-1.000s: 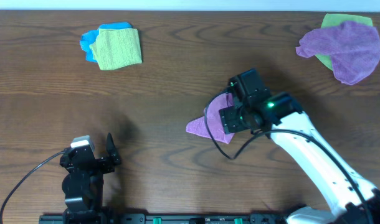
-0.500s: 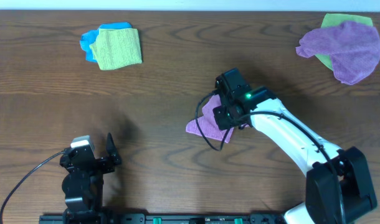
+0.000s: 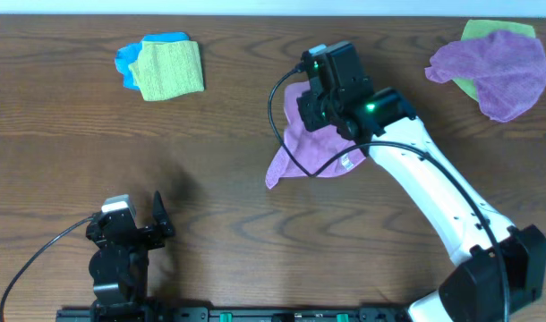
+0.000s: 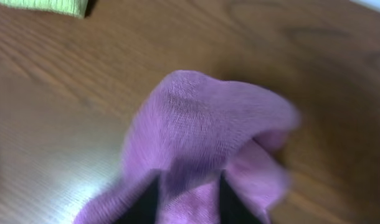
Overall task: Fold the cloth
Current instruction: 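Shake and lower the pink cloth with the right gripper to spread it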
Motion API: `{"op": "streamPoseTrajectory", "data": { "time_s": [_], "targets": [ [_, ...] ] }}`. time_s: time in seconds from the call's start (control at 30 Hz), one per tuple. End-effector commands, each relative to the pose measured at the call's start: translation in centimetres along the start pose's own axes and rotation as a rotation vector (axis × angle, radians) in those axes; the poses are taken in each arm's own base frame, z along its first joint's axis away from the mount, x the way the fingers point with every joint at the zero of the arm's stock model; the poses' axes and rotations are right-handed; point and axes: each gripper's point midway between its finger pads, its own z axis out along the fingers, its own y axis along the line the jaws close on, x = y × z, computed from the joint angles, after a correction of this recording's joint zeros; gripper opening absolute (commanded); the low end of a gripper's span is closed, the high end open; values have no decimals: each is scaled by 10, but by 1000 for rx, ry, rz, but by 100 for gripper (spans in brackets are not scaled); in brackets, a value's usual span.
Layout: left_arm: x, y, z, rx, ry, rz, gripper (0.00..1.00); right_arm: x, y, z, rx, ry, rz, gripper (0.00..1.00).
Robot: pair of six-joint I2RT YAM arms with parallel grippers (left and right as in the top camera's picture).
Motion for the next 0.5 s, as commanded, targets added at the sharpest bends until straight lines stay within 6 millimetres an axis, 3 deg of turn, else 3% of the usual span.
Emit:
{"op": "streamPoseTrajectory", "data": {
  "time_s": [0.0,0.23,0.33,0.4,0.47],
  "targets": [
    [10,3,3,-13,22,14,95,8,-19,-2,46,36,-14,99],
    [10,3,3,-13,22,14,95,69,-35,-11,77,286,23,98],
    [10,3,3,-13,22,14,95,94,-40,-11,89,372,53,66],
    [10,3,3,-13,22,14,95,109,-43,-6,97,406,80,26],
    [10,3,3,-13,22,14,95,125,-46,2,107,430,111,2]
  ]
}}
